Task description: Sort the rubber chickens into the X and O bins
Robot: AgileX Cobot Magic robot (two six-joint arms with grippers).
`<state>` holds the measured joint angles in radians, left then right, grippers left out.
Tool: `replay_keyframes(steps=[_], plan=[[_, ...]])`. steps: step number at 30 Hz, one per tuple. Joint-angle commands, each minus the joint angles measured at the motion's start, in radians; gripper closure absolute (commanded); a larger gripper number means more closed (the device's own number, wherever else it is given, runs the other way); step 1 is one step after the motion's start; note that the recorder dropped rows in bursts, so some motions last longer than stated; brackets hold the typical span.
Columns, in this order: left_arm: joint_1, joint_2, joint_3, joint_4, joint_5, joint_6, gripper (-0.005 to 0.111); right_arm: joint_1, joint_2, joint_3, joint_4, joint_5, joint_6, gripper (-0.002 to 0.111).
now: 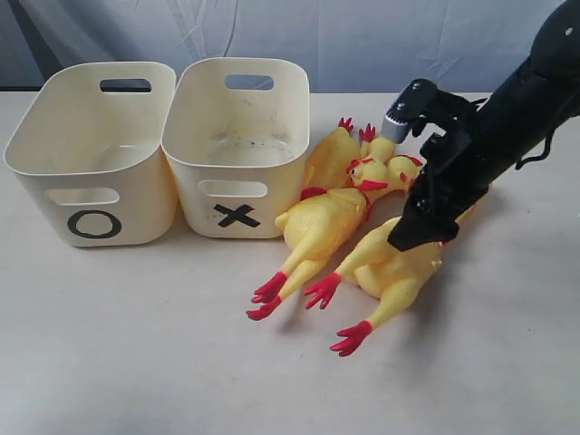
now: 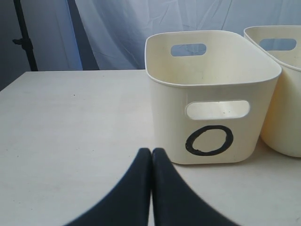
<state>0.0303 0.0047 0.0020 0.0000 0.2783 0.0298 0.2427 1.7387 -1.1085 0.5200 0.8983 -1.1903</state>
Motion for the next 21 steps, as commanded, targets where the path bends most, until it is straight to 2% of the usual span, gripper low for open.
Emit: replay_keyframes(steps=[1,5,10,12,15,17,21], plan=[[-0.005,-0.005,-0.002,-0.007,-0.009,-0.003,0.107,0.092,-0.007,-0.008,0.016,0.005,-0.110,0.028],[-0.005,-0.005,-0.002,-0.007,-0.009,-0.003,0.107,0.198,-0.001,-0.008,-0.108,-0.047,-0.108,0.028],[-0.005,-0.005,-0.002,-0.007,-0.009,-0.003,0.107,0.280,0.025,-0.008,-0.425,-0.069,0.074,0.028],[-0.005,-0.005,-0.002,-0.007,-0.009,-0.003,0.107,0.286,0.044,-0.008,-0.520,-0.071,0.142,0.028],[-0.005,-0.005,-0.002,-0.007,-0.009,-0.003,0.107,0.286,0.074,-0.008,-0.533,-0.093,0.176,0.030],[-0.005,-0.005,-0.002,-0.007,-0.009,-0.003,0.107,0.286,0.097,-0.008,-0.507,-0.118,0.176,0.037],[-0.005,-0.005,-0.002,-0.007,-0.009,-0.003,0.107,0.286,0.150,-0.008,-0.481,-0.095,0.176,0.072]])
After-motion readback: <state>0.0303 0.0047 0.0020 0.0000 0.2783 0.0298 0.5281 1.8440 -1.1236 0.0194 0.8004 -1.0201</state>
